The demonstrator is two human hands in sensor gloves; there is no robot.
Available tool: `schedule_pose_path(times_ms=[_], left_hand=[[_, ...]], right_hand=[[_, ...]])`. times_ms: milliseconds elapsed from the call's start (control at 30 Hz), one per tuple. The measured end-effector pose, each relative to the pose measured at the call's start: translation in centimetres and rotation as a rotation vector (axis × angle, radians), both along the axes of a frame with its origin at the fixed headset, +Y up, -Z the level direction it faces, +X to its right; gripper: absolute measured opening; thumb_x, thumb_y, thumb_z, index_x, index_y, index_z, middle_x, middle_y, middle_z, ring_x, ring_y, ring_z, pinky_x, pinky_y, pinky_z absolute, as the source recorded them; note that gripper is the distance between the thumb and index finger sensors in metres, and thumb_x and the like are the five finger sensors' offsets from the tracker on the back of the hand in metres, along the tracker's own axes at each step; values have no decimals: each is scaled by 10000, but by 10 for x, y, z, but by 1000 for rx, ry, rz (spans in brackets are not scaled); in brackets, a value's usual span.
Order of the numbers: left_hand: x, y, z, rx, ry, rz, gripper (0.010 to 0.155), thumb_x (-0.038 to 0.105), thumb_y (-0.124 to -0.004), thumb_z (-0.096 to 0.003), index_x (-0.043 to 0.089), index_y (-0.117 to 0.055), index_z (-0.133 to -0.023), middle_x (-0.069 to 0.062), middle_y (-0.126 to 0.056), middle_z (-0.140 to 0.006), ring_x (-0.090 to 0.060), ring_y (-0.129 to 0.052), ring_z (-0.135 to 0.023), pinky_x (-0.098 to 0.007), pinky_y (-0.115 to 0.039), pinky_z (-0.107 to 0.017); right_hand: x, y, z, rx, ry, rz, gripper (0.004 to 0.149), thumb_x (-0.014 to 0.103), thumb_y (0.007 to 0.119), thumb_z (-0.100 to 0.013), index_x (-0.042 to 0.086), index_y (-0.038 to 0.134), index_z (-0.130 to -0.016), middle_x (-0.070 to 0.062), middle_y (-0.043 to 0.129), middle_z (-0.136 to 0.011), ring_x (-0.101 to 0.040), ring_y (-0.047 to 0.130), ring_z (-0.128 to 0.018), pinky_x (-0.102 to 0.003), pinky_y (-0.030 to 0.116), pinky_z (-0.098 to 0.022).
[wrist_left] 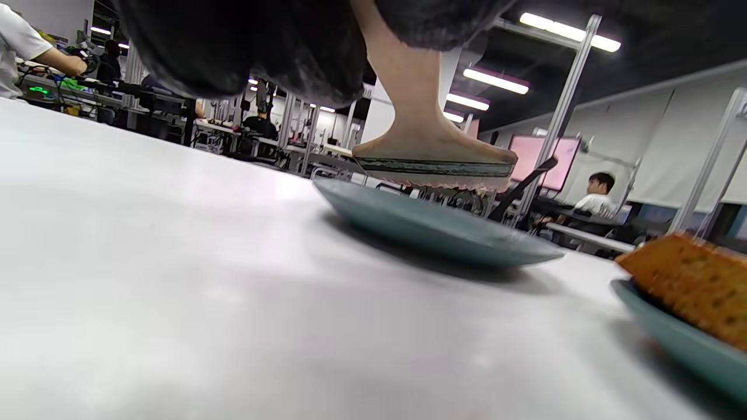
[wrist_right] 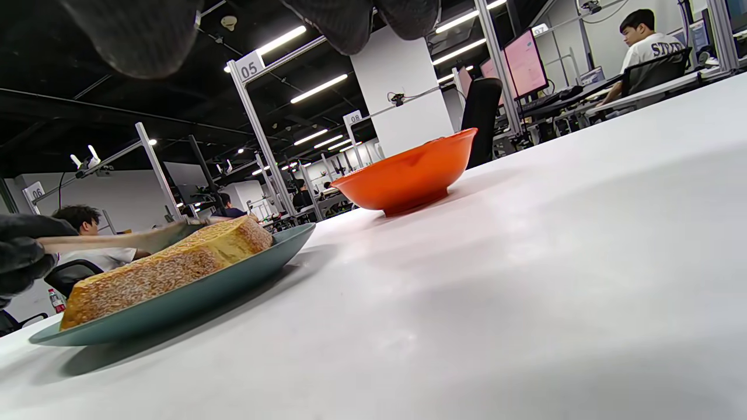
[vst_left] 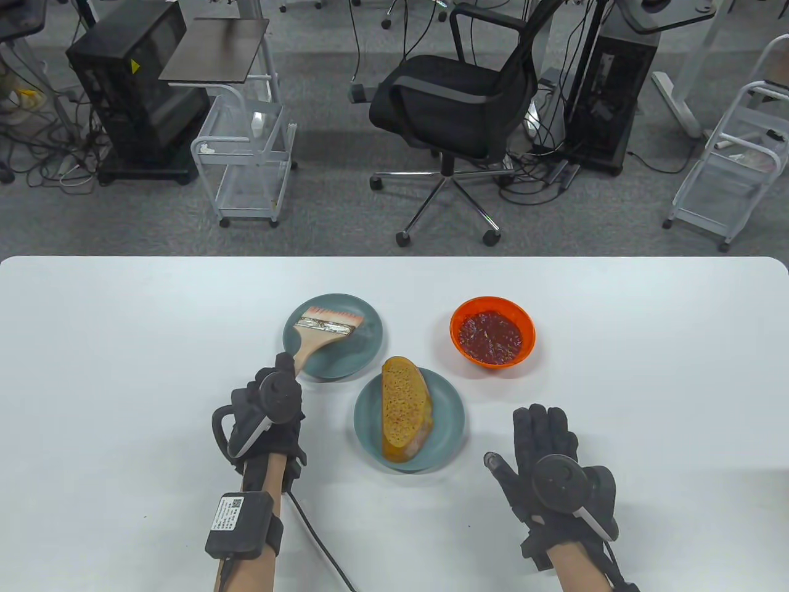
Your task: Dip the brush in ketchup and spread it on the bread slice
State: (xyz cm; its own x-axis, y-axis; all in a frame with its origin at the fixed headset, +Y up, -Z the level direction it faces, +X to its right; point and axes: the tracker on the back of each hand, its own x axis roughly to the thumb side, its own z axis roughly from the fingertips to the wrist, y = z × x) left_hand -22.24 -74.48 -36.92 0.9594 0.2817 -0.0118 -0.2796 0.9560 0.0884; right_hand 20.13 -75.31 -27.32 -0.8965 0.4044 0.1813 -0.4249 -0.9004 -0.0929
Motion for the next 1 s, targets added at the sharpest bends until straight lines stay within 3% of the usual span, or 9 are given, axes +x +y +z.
schedule_pose_path(times_ms=[200,400,533,700,867,900,1000], left_hand=[[17,32,26,141,-121,-5,619,324,-645,-566,97,-517,-1128,-283,-677,-918,-269,-844,-575,-558,-725,-565],[69,59,66,235,-276,-27,610,340,-665,-567,96,-565,-1118,-274,-715,-893,-253,-851,-528,-522,-762,-509],[115,64,93,276,-398,-140,606,342,-668,-567,98,-576,-1114,-273,-722,-888,-250,-851,-518,-518,-765,-501],[175,61,132,311,-527,-301,605,351,-669,-565,115,-584,-1116,-260,-726,-895,-241,-854,-525,-508,-772,-511],[209,60,158,319,-598,-317,597,343,-691,-562,106,-616,-1105,-266,-731,-888,-248,-849,-515,-509,-770,-507],[213,60,161,317,-622,-323,524,44,-749,-591,102,-632,-1098,-266,-737,-881,-249,-850,-507,-505,-774,-500],[219,59,169,322,-659,-291,512,85,-763,-584,95,-661,-1086,-264,-760,-866,-242,-861,-490,-503,-783,-490]], right_hand=[[-2,4,1,61,-1,-1,778,547,685,-541,123,369,-1112,-201,237,-1123,-462,136,-1009,-621,259,-670],[-17,23,13,272,58,25,711,447,740,-536,151,407,-1090,-184,306,-1112,-451,257,-1018,-583,373,-687],[-32,30,21,377,110,107,690,405,766,-529,164,427,-1080,-174,345,-1108,-444,329,-1023,-572,443,-691],[-45,28,25,378,140,202,703,388,792,-519,165,432,-1081,-174,369,-1112,-449,353,-1030,-580,473,-692],[-48,27,27,346,127,272,667,365,790,-522,127,498,-1073,-230,535,-1071,-479,630,-974,-582,618,-647],[-46,28,28,345,119,278,631,346,787,-525,132,538,-1063,-235,588,-1048,-474,713,-932,-569,679,-615],[-41,29,28,351,109,306,576,331,811,-515,165,630,-1036,-220,685,-1002,-448,832,-853,-526,770,-557]])
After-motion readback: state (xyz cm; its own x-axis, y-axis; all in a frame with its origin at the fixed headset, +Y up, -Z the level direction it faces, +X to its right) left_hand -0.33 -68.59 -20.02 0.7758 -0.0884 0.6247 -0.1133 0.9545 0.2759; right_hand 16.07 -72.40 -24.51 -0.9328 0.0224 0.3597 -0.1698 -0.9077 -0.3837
